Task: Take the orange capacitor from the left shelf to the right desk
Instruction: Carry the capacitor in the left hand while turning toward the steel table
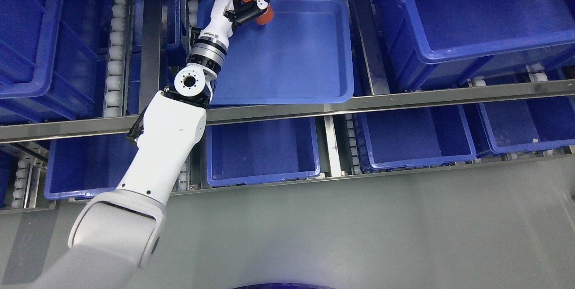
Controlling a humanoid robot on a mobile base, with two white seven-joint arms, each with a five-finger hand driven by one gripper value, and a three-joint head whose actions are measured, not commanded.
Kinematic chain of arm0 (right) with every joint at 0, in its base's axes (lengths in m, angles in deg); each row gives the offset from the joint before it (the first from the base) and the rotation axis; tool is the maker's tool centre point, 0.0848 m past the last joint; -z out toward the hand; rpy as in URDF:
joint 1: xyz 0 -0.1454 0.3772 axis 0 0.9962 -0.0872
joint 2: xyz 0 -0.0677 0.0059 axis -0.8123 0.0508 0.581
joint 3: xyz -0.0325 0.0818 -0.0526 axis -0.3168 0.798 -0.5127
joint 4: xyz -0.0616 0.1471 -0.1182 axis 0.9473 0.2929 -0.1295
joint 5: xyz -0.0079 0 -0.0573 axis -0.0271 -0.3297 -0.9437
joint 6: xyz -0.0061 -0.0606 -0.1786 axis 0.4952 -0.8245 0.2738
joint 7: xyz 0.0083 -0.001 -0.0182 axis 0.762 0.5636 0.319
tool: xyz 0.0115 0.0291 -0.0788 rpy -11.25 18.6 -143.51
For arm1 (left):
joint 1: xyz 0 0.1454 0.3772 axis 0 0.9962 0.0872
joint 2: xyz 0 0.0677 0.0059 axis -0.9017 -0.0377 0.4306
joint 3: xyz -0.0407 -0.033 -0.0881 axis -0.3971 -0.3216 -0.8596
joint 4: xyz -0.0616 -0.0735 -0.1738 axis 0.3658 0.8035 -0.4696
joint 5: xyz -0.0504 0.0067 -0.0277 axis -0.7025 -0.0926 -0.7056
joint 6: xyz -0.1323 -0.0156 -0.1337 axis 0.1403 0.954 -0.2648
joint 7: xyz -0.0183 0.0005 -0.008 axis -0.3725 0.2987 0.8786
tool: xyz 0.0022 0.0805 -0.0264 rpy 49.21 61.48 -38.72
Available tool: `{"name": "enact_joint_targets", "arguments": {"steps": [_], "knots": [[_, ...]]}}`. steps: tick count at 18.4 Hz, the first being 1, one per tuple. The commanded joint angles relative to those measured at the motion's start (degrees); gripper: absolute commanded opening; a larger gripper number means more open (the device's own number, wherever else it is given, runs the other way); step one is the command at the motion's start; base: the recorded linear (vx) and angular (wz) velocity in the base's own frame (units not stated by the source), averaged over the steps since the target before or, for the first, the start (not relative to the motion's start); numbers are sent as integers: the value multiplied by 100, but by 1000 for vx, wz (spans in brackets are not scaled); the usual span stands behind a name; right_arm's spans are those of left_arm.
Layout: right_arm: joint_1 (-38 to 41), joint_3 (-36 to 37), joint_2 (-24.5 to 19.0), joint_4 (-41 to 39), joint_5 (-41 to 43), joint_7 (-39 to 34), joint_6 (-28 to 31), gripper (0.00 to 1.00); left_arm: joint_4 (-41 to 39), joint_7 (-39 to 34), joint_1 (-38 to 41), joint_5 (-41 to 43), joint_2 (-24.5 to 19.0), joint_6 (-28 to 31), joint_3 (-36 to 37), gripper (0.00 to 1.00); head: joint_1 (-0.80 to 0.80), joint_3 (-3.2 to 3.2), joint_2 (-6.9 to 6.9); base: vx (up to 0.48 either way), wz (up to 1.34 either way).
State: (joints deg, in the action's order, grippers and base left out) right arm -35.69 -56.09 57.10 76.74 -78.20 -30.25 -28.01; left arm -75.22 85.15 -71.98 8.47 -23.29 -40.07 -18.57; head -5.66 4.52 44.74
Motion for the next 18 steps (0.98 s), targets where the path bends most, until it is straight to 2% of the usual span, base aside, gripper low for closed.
{"name": "enact_joint_targets", "arguments": {"steps": [1,5,11,15,18], "knots": [[-8,62,100,-193,-81,36,-2,100,-2111,12,101,-271,-100,208,-458,0,0,0,0,0,0],[-8,62,100,-193,-72,36,-2,100,-2771,249,426,-262,-100,173,-449,0,0,0,0,-27,-36],[-8,62,100,-193,-72,36,-2,100,-3088,249,786,-61,-114,-108,-511,1,0,0,0,-116,-196],[-8,62,100,-193,-72,36,-2,100,-3501,258,1287,115,-106,-538,-414,1,0,0,0,-167,-752],[-8,53,100,-193,-72,36,-2,100,-3607,363,1411,203,-105,-601,-283,1,0,0,0,-183,-959]]}}
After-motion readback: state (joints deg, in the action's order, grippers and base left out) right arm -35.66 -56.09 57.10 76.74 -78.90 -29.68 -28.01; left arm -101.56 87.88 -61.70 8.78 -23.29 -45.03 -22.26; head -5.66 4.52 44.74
